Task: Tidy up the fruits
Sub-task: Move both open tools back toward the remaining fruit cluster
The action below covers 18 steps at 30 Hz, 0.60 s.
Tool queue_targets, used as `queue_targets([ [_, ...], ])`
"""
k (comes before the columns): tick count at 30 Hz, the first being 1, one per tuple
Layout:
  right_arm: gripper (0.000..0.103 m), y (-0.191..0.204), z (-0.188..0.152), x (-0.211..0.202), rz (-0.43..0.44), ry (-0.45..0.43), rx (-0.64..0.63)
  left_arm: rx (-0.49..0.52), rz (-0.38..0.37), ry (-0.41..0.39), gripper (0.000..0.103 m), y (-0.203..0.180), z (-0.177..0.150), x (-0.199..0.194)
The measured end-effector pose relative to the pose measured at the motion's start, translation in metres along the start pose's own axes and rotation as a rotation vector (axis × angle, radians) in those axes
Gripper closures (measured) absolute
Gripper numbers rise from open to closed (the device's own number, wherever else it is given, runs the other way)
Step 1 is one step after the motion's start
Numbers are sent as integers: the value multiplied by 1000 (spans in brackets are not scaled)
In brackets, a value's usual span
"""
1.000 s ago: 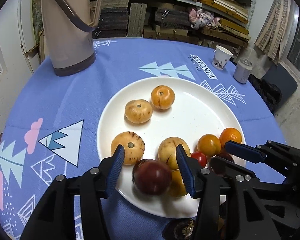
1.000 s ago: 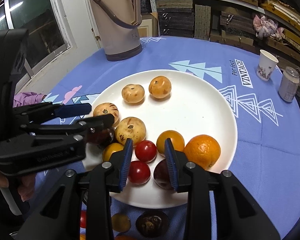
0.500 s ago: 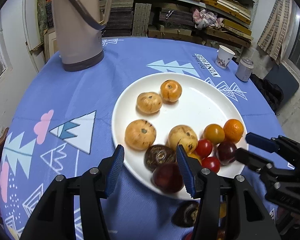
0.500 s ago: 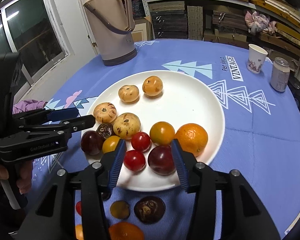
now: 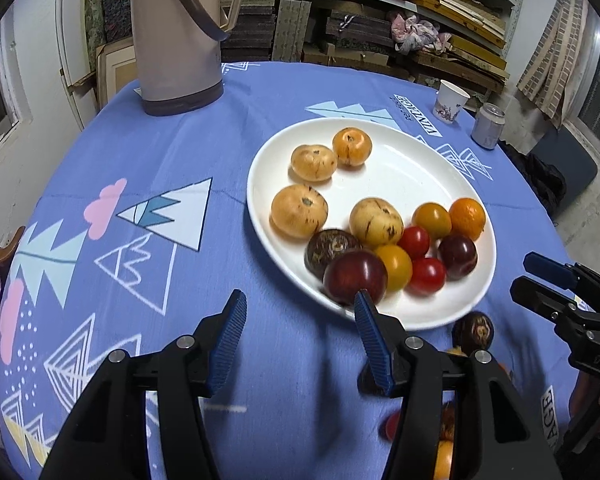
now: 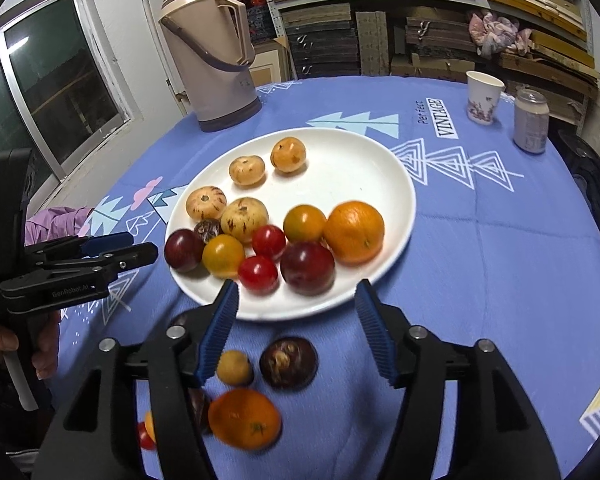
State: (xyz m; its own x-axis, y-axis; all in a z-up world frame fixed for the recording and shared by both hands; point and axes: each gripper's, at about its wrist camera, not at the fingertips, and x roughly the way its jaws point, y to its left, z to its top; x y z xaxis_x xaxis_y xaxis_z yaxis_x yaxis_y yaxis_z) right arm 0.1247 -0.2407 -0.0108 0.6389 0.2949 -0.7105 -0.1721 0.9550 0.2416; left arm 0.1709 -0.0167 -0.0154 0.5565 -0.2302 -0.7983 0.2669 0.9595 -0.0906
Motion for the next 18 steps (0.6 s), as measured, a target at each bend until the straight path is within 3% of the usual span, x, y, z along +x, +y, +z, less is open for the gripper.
queue_targets([
  [2,36,-2,-5,-3,-6,-4,14,0,-3,1,46,0,-5,-3],
  [4,19,-5,-9,-8,-22,-19,39,-1,-5,3,45,-1,-11,-6],
  [5,17,-7,-11,-10,-24,-27,50,1,-6,4,44,-1,-15,-9],
  [18,15,-5,-44,-24,-20,7,48,50,-1,18,36,-13,-54,-25],
])
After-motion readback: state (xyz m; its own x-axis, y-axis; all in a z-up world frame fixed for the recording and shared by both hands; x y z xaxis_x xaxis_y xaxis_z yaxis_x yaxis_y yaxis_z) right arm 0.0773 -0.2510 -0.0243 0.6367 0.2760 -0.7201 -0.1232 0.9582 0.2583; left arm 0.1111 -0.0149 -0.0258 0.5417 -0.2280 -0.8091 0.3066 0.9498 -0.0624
